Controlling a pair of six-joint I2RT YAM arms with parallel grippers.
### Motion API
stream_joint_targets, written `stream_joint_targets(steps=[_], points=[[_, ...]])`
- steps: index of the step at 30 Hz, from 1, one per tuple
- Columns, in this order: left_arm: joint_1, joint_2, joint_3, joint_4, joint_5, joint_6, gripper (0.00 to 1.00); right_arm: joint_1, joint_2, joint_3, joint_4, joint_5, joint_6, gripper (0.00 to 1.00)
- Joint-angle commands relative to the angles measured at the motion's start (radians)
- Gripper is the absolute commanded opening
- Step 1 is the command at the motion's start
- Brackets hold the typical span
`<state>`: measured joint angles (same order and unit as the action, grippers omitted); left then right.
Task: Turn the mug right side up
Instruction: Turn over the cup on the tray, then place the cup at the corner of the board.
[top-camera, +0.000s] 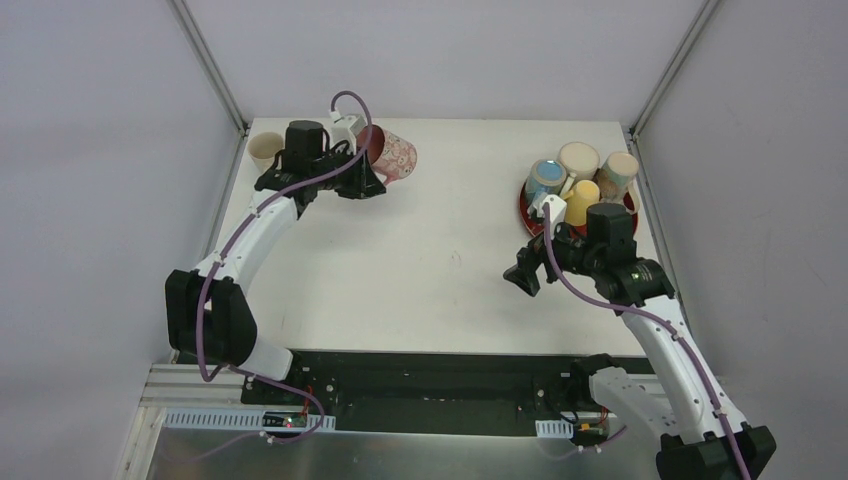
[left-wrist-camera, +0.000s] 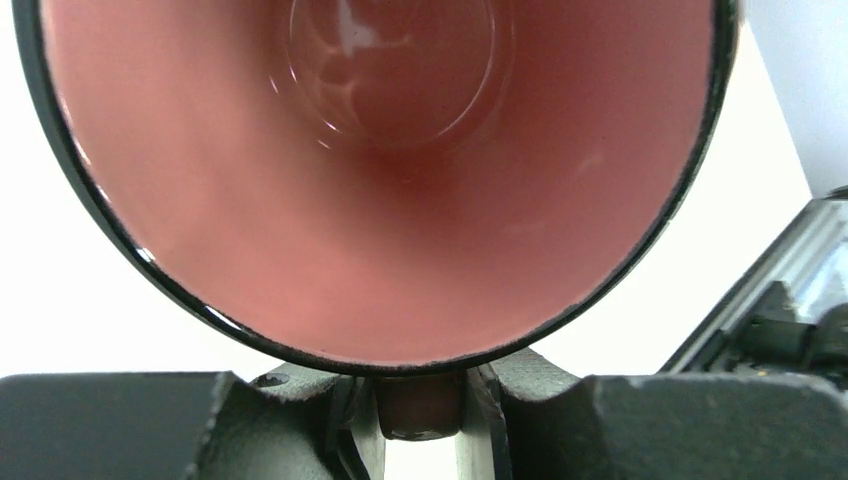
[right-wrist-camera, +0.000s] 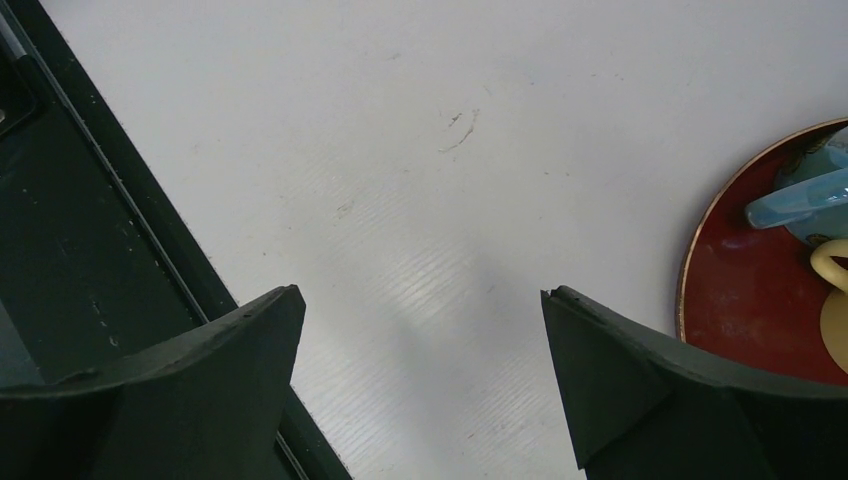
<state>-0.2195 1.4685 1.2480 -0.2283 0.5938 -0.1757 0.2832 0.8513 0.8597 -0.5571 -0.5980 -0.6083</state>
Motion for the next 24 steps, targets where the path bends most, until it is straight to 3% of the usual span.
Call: stream_joint_targets(steps=[1,10,24], points=[[0.036,-0.007,0.103,-0.011,-0.079,0.166,0.0,-0.006,-0.002,-0.007,0.058,0.039,-0.023,0.99],[0.083,0.103,0.188,-0.114,-0.245,0.287,0.0,-0.02,-0.043,-0.035,0.088,0.031,-0.014,0.99],[0.132,0.257,0.284,-0.187,-0.4,0.305,0.0,-0.043,-0.051,-0.05,0.109,0.003,0.005,0.99]])
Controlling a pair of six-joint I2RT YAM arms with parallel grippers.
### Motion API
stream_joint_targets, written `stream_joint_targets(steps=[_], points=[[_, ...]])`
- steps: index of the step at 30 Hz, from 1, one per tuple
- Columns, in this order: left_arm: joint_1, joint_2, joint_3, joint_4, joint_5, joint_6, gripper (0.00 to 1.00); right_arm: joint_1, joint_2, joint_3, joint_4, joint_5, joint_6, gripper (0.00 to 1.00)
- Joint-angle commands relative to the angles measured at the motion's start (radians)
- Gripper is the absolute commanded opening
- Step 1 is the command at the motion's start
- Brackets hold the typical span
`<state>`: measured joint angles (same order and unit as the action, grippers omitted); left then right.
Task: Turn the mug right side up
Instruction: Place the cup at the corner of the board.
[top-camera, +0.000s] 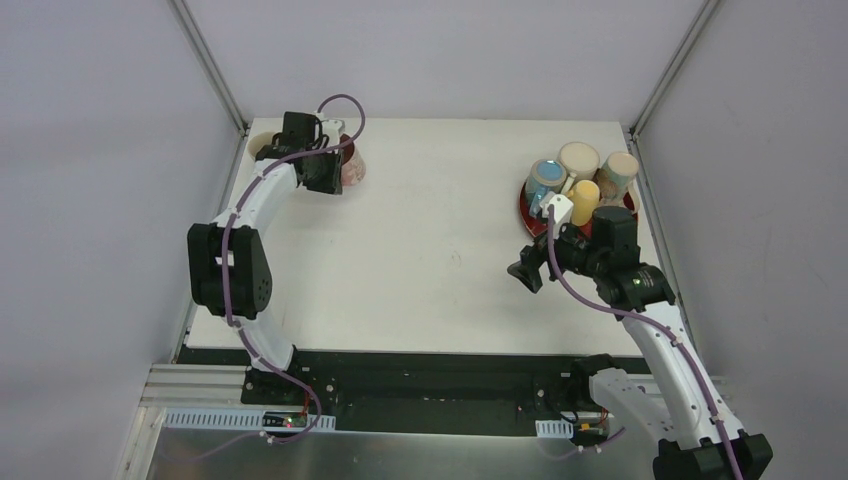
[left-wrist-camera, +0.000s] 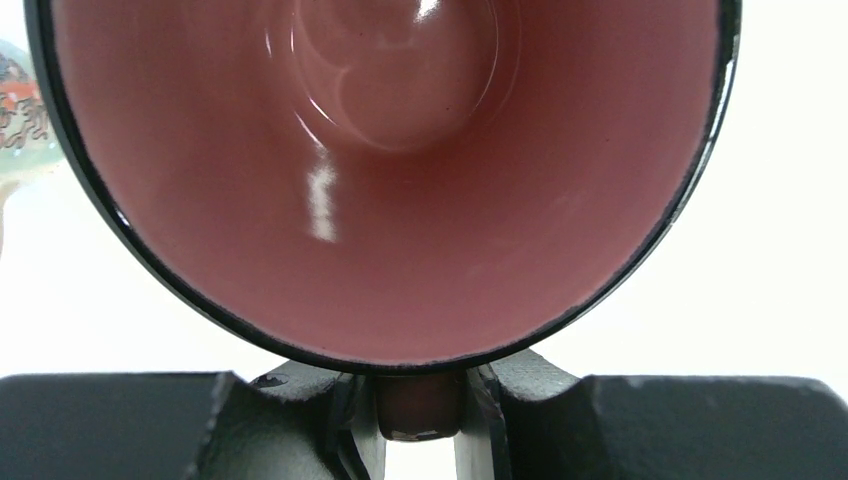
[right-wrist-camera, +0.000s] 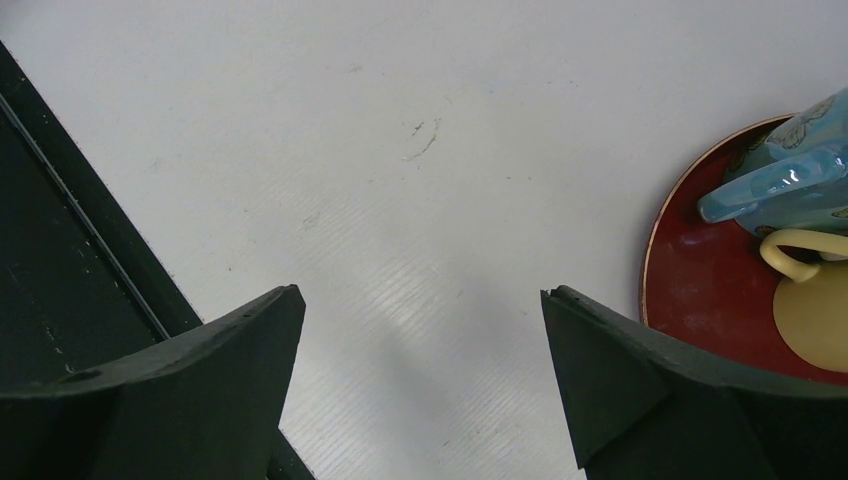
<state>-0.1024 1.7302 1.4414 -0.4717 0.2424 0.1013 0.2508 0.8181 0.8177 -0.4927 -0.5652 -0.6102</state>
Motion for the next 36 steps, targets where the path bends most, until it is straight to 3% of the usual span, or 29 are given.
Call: stream_joint_targets(steps=[1,36], points=[[0.016,0.005,0.096,0.056,-0.063,0.031,0.0,-0.014,-0.019,-0.009,0.046,-0.033,0.007,0.99],[0.091,0.298,0.322,0.016,-0.164,-0.072,0.0,-0.064,-0.008,-0.026,0.068,-0.081,0.029,0.99]])
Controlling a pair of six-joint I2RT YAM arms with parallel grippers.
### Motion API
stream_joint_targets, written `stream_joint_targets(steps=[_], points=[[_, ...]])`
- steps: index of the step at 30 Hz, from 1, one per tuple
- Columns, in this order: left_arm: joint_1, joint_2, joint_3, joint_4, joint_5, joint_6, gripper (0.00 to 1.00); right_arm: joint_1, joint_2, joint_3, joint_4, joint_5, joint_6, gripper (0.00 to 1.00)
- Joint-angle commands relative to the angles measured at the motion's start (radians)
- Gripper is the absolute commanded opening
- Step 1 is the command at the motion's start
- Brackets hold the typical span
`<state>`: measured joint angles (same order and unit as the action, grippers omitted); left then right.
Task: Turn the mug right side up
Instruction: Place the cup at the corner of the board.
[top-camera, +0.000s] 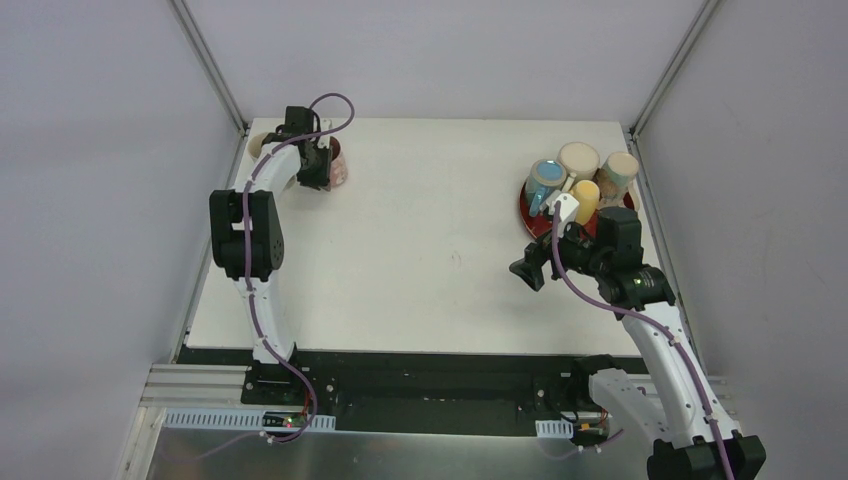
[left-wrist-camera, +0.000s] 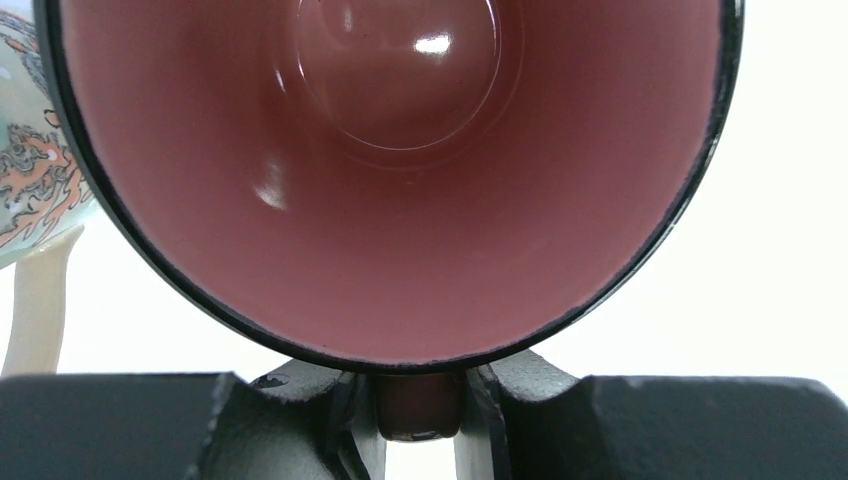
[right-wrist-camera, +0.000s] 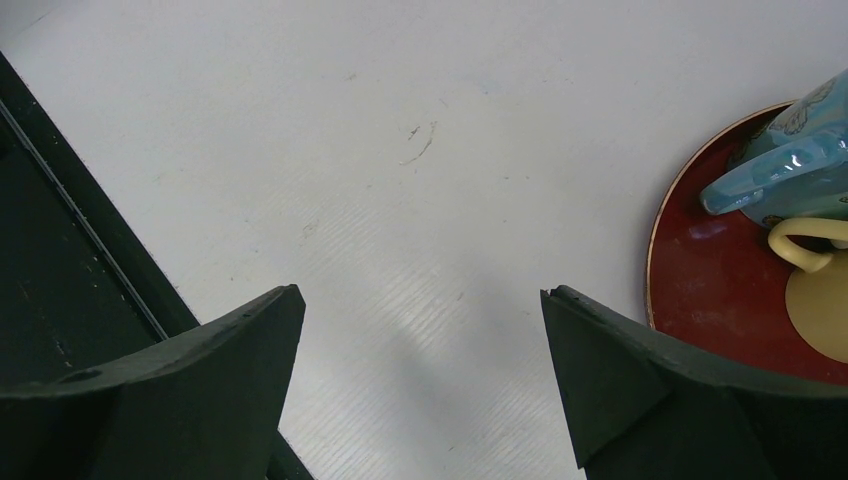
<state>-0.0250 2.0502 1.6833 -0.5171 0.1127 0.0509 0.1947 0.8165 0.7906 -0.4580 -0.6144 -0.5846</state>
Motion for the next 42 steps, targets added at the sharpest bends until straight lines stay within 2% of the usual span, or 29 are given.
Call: stream_joint_targets(steps=[1,31,42], points=[[0.015,-0.018,0.084,0.06,-0.035,-0.026,0.0,-0.01,-0.006,-0.002,0.034,-0.032,0.004,0.99],[0.046,-0.031,0.063,0.021,0.039,-0.033,0.0,-0.025,-0.009,0.001,0.038,-0.062,0.021,0.99],[0.047,-0.024,0.068,0.015,0.015,-0.013,0.0,-0.03,-0.009,0.0,0.038,-0.07,0.025,0.99]])
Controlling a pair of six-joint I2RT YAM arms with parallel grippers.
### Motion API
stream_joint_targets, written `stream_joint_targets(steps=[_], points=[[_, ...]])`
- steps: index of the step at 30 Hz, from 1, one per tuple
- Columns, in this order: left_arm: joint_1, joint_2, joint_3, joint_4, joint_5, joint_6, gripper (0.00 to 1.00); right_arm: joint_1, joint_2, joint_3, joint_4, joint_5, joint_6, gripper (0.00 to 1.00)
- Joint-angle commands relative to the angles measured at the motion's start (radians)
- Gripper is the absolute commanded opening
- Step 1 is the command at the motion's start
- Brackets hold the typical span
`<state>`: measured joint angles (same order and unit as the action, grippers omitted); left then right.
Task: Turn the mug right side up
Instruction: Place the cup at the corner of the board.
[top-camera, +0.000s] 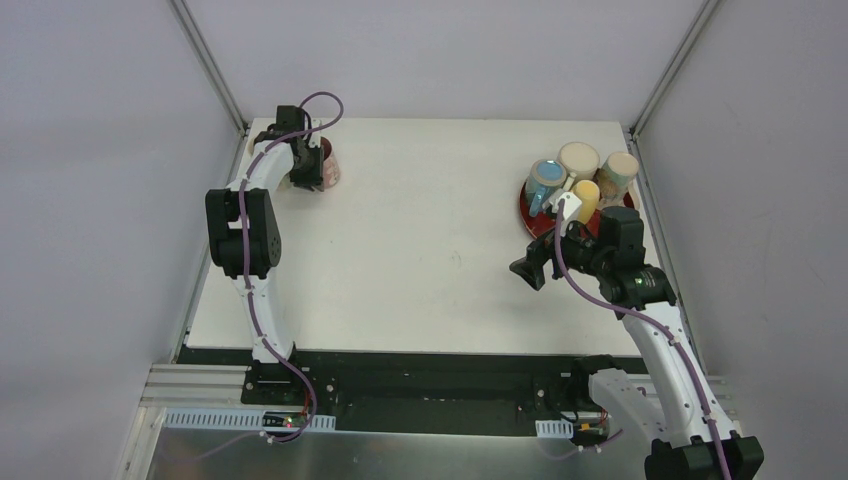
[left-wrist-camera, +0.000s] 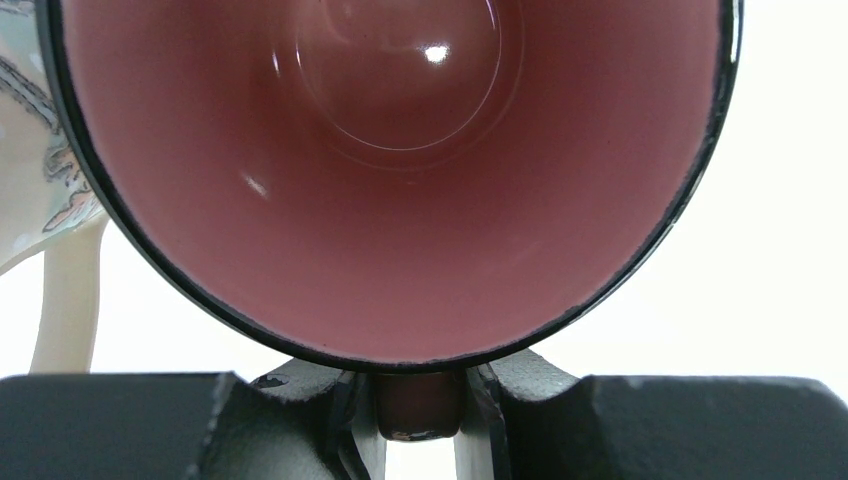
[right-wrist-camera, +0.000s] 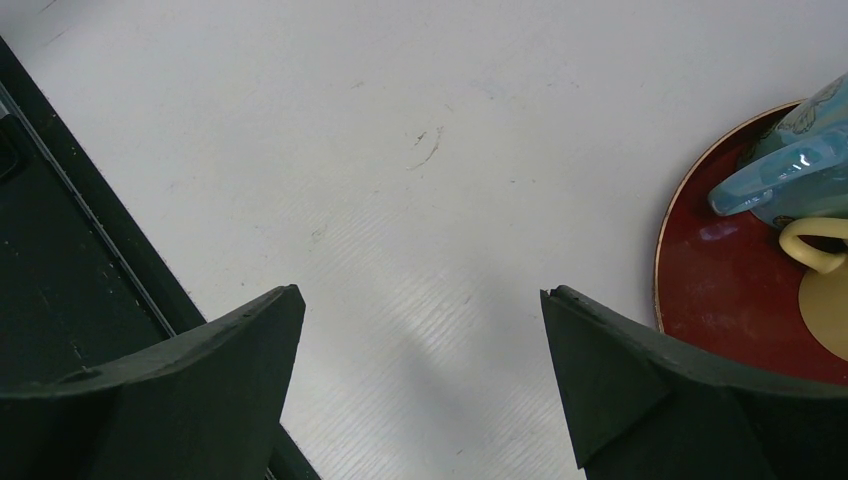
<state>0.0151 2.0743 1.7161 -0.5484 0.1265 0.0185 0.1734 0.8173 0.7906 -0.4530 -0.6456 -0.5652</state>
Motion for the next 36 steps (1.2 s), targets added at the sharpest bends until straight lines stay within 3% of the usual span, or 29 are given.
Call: stream_joint_targets(steps=[1,25,36], points=[[0.006,-0.048,0.035,0.046,0.001,0.02,0.0,-0.008,-0.009,-0.001,0.033,-0.039,0.005,0.99],[0.007,-0.04,0.031,0.033,-0.033,0.026,0.0,-0.02,-0.013,-0.002,0.033,-0.054,0.01,0.99],[0.006,-0.043,0.032,0.025,-0.042,0.023,0.14,-0.024,-0.016,-0.001,0.033,-0.061,0.014,0.99]])
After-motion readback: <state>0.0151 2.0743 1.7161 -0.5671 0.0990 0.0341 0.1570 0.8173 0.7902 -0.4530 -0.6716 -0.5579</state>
